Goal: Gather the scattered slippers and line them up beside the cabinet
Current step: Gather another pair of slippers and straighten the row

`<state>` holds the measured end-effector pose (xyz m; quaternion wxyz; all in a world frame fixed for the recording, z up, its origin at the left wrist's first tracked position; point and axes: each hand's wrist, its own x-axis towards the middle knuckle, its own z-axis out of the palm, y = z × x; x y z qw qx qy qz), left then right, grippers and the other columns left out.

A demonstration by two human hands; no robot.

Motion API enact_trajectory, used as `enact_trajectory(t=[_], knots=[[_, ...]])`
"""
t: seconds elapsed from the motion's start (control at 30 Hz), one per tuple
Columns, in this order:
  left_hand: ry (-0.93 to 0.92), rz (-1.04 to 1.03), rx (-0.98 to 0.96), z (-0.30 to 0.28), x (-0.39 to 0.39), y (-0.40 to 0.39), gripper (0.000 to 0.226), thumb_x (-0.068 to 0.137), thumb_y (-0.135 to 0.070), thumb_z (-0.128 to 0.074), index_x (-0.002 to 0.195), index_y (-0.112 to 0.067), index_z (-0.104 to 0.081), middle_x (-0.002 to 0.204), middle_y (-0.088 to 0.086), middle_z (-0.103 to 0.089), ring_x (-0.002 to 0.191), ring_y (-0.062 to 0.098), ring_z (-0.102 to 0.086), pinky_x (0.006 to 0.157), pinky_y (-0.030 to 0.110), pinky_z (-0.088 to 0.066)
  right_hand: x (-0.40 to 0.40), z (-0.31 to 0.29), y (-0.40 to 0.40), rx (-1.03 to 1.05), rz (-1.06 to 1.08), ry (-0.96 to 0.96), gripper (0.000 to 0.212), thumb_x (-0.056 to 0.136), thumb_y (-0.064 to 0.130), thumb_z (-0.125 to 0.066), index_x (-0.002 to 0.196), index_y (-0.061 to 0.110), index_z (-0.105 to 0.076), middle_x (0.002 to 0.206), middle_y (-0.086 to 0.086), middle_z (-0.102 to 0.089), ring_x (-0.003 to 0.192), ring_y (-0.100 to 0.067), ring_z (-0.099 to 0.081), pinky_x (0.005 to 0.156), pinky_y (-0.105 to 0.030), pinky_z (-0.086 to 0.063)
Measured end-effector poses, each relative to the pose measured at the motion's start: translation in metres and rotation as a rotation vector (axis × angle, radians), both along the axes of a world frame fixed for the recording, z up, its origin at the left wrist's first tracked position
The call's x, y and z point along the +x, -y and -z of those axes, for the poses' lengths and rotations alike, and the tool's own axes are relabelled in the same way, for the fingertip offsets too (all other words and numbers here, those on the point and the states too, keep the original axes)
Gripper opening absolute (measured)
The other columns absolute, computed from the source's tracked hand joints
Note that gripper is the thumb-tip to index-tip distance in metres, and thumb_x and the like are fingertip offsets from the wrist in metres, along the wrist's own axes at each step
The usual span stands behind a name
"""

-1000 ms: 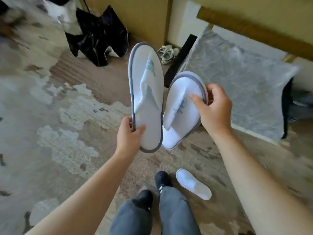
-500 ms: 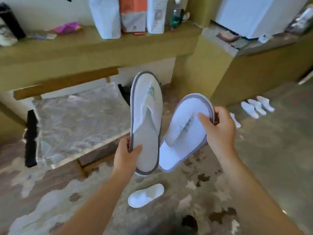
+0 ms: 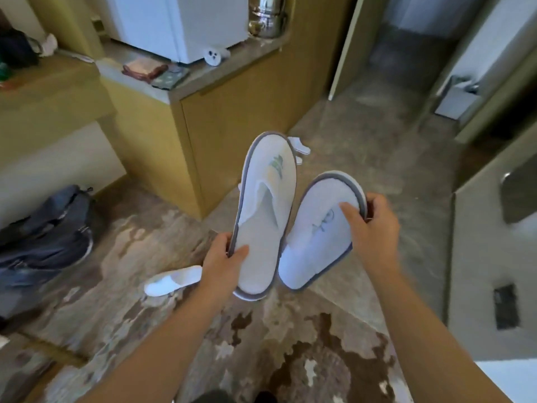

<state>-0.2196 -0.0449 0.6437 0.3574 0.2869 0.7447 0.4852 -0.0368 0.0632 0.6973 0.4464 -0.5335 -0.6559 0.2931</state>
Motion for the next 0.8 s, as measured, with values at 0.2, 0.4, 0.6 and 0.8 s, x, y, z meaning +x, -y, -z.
enact_trajectory(t=[0.2, 0.4, 0.6, 0.8], knots=[[0.033, 0.111, 0.036, 0.001, 0.029, -0.125, 0.012, 0.087, -0.012, -0.049, 0.098, -0.018, -0.048, 0.084, -0.009, -0.054, 0.078, 0.007, -0.051, 0.058, 0.023, -0.039, 0.037, 0.006, -0.111, -0.002, 0.121, -0.02, 0.015, 0.081, 0.018, -0.063, 0.082, 0.018, -0.048, 0.062, 0.012, -0.045, 0.055, -0.005, -0.043, 0.047, -0.003, -0.034], [0.16, 0.147, 0.047, 0.016, 0.024, -0.285, 0.014, 0.086, -0.008, -0.051, 0.082, -0.021, -0.051, 0.085, 0.002, -0.056, 0.086, 0.023, -0.054, 0.071, 0.035, -0.045, 0.035, 0.012, -0.259, 0.004, 0.159, -0.028, 0.016, 0.079, 0.014, -0.064, 0.08, 0.019, -0.049, 0.064, 0.013, -0.046, 0.056, -0.006, -0.045, 0.048, -0.001, -0.035], [0.193, 0.171, 0.069, 0.004, 0.02, -0.45, 0.013, 0.085, -0.007, -0.052, 0.091, -0.018, -0.051, 0.082, -0.007, -0.055, 0.077, 0.01, -0.052, 0.063, 0.023, -0.042, 0.036, 0.008, -0.404, -0.033, 0.181, -0.013, 0.016, 0.08, 0.016, -0.064, 0.082, 0.022, -0.049, 0.067, 0.015, -0.05, 0.059, 0.01, -0.052, 0.05, -0.003, -0.039], [0.182, 0.177, -0.006, 0.009, 0.029, -0.589, 0.014, 0.086, -0.012, -0.053, 0.098, -0.019, -0.05, 0.092, -0.001, -0.057, 0.087, 0.017, -0.054, 0.073, 0.03, -0.042, 0.051, 0.021, -0.541, -0.082, 0.229, -0.032, 0.013, 0.081, 0.02, -0.062, 0.086, 0.021, -0.05, 0.07, 0.014, -0.05, 0.062, -0.005, -0.049, 0.054, -0.014, -0.039]])
